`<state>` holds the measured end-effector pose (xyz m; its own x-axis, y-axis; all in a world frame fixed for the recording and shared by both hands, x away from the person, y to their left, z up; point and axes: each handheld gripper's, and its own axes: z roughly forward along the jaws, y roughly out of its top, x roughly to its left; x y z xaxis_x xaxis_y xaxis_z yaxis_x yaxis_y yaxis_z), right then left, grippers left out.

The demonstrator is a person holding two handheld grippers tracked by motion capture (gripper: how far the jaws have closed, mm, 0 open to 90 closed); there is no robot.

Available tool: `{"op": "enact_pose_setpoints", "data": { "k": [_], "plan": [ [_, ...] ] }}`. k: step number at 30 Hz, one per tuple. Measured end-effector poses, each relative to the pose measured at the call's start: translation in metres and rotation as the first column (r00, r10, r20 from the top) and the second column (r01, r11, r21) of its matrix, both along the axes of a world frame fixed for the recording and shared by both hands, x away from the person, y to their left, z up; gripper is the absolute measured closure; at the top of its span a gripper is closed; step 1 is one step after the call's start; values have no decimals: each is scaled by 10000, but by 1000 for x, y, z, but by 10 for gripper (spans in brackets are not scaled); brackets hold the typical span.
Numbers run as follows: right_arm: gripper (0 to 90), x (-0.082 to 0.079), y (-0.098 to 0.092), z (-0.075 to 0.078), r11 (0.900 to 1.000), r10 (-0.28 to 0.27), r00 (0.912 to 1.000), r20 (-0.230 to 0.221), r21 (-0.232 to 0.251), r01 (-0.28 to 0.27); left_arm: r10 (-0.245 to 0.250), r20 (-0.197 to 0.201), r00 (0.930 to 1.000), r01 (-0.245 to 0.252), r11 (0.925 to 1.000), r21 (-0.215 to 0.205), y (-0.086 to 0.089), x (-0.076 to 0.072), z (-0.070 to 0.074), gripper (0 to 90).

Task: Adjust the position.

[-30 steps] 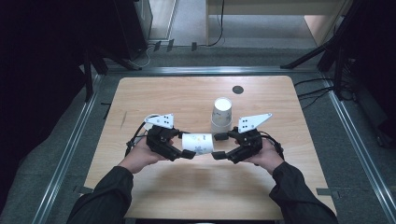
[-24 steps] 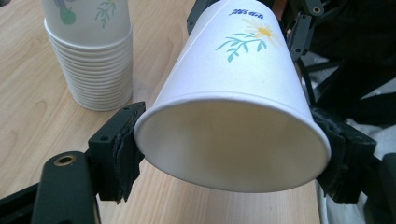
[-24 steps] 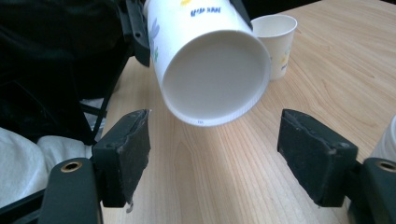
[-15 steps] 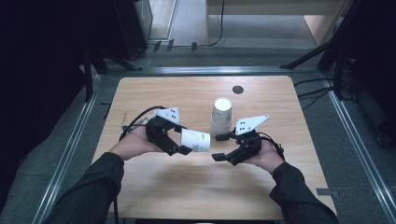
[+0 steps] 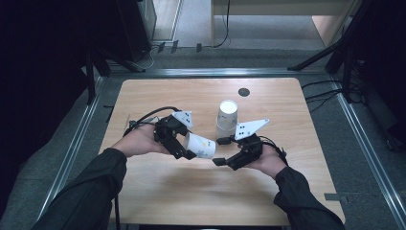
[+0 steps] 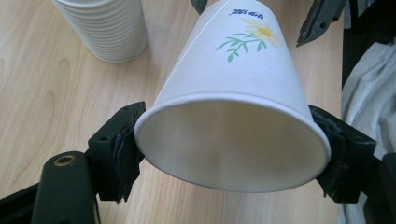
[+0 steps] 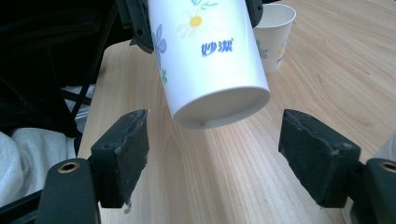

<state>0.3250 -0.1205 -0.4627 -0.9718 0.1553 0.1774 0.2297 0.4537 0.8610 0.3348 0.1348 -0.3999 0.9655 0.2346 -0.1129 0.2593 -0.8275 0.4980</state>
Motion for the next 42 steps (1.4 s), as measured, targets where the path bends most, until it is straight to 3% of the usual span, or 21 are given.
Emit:
{"op": "enact_pose_setpoints", "data": {
  "k": [5, 11, 16, 30, 42],
  "plan": [
    [251, 1, 5, 0, 10000, -16, 9998, 188, 32, 16, -191, -130, 9997, 199, 9973, 701, -8, 1, 0, 209],
    [251, 0, 12, 0, 9999, 62, 9997, 242, -98, -59, -346, -306, 9989, 382, 9914, 1251, -15, 3, -1, 210],
    [251, -2, 17, -3, 9990, 173, 9992, 357, -423, -158, -393, -147, 9991, 412, 9844, 1711, -20, 4, -1, 209],
    [277, -1, 36, -7, 9981, 202, 9986, 488, -586, -173, -590, -183, 9981, 616, 9721, 2264, -28, 5, 0, 211],
    [316, -1, 37, -9, 9975, 207, 9989, 426, -689, -178, -709, -193, 9973, 735, 9725, 2208, -32, 4, -3, 211]
  ]
}}
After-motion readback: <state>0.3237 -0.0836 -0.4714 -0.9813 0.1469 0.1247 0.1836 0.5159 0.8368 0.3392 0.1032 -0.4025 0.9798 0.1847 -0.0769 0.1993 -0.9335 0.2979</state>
